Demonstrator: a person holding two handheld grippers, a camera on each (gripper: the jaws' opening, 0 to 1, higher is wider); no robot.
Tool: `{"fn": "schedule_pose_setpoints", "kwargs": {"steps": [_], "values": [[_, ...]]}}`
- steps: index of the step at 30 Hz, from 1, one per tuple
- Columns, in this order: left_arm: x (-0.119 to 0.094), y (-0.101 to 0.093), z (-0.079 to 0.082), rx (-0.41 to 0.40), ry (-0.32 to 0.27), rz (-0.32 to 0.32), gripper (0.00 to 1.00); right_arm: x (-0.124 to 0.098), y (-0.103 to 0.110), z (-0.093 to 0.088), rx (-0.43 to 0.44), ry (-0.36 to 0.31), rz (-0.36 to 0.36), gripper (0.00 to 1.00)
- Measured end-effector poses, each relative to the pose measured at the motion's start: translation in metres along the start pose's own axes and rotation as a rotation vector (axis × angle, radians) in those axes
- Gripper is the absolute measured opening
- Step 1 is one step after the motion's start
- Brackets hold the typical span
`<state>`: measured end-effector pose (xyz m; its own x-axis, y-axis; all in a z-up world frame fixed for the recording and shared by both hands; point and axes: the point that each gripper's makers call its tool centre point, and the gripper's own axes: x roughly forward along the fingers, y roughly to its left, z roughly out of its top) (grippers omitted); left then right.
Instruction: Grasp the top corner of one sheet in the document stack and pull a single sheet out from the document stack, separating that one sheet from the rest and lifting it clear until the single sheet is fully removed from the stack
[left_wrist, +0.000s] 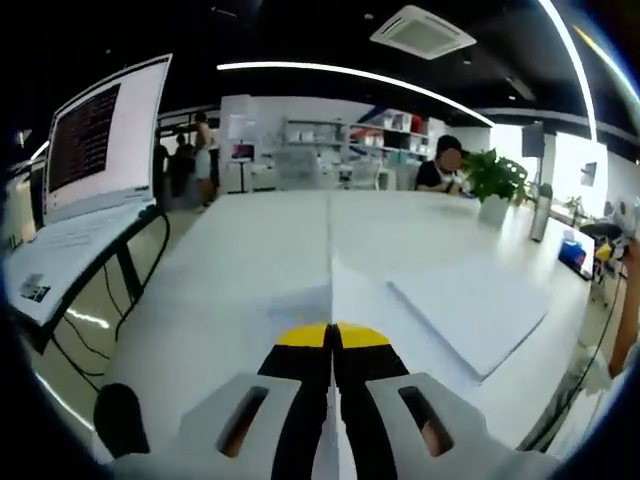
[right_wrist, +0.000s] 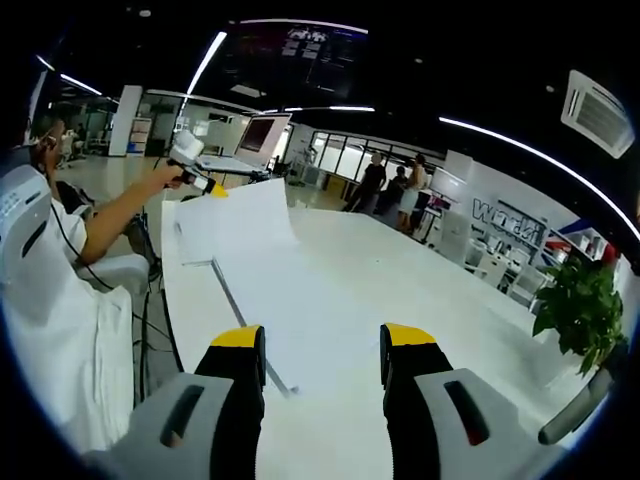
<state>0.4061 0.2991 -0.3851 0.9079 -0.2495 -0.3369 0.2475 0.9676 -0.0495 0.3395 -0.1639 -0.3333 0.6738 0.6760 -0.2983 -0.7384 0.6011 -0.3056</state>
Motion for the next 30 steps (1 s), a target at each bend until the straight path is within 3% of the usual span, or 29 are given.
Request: {"fn": "schedule_pose_setpoints", "kwargs": {"steps": [15,30], "values": [[0.01,0.001,-0.018,-0.044,0.059,-0.022,0.03,0.0,0.001,0.0,0.0,0.001,-0.001,0.46],[0.019,0.008,-0.033,0.012,0.108,0.0,0.03,0.0,0.0,0.0,0.0,0.002,0.0,0.46]]}}
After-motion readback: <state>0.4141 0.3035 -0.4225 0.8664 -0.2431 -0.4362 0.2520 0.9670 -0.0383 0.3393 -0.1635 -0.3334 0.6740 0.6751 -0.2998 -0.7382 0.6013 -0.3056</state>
